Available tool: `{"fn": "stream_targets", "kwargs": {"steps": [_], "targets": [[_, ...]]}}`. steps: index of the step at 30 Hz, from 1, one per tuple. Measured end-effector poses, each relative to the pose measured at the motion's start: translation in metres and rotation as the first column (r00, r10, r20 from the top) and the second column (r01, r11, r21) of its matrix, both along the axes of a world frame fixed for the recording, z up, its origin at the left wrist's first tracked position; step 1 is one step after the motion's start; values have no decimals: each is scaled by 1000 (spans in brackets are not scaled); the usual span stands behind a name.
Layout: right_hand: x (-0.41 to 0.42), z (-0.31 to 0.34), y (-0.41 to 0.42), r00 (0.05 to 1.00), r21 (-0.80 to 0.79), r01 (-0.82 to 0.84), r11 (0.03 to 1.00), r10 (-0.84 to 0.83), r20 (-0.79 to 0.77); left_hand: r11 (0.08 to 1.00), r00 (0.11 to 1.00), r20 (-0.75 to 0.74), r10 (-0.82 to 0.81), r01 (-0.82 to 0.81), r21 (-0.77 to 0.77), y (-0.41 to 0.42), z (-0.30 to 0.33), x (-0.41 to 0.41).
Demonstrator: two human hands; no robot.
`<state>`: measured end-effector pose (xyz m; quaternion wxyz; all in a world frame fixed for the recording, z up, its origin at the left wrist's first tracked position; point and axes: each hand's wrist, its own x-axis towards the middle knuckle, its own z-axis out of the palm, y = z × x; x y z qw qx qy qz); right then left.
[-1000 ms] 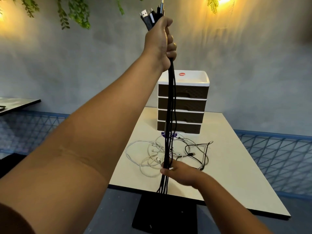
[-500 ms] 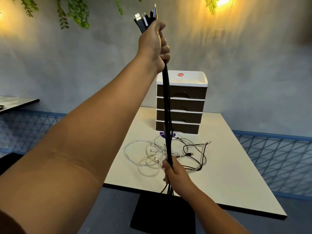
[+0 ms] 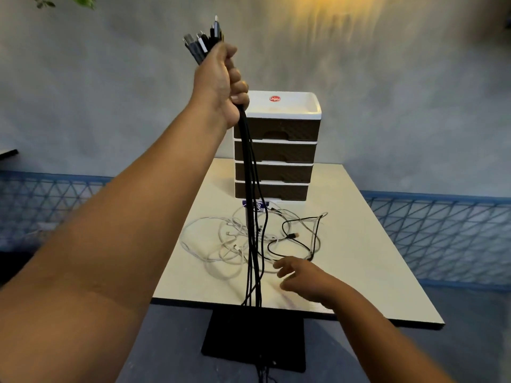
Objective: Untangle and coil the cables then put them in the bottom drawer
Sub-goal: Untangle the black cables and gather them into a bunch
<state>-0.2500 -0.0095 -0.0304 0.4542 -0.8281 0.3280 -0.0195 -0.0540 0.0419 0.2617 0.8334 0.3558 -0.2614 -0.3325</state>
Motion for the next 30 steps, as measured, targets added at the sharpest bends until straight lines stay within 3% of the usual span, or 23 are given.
{"fn": "stream_targets", "kwargs": {"steps": [4,7,12,16,20,22,24,26,30], "targets": [[7,-5,-20,984,-38,148,988,-144,106,1000,1000,-15,-24,24,-10,-20,-14,25],[25,-8,-29,969,-195,237,952,-216,123,998,998,-22,-55,54,-14,-37,-25,45],[66,-18,-39,963,-422,239,874,-268,-10,993,992,-51,-114,115,14,-72,-50,79],[86,-27,-47,931,-494,180,851,-309,-193,986,984,-93,-150,156,63,-100,-70,104],[93,-24,-59,943,-521,182,834,-299,-148,969,968,-143,-206,222,104,-125,-87,124],[99,-7,-70,940,-418,273,867,-333,-78,959,957,-173,-233,255,120,-135,-96,131],[104,17,-81,910,-170,413,895,-414,30,950,946,-202,-253,283,136,-145,-104,135],[107,44,-91,855,75,507,859,-512,83,938,935,-228,-270,309,155,-153,-112,137],[108,90,-105,789,398,496,772,-592,166,916,916,-262,-303,355,184,-162,-122,138]]}}
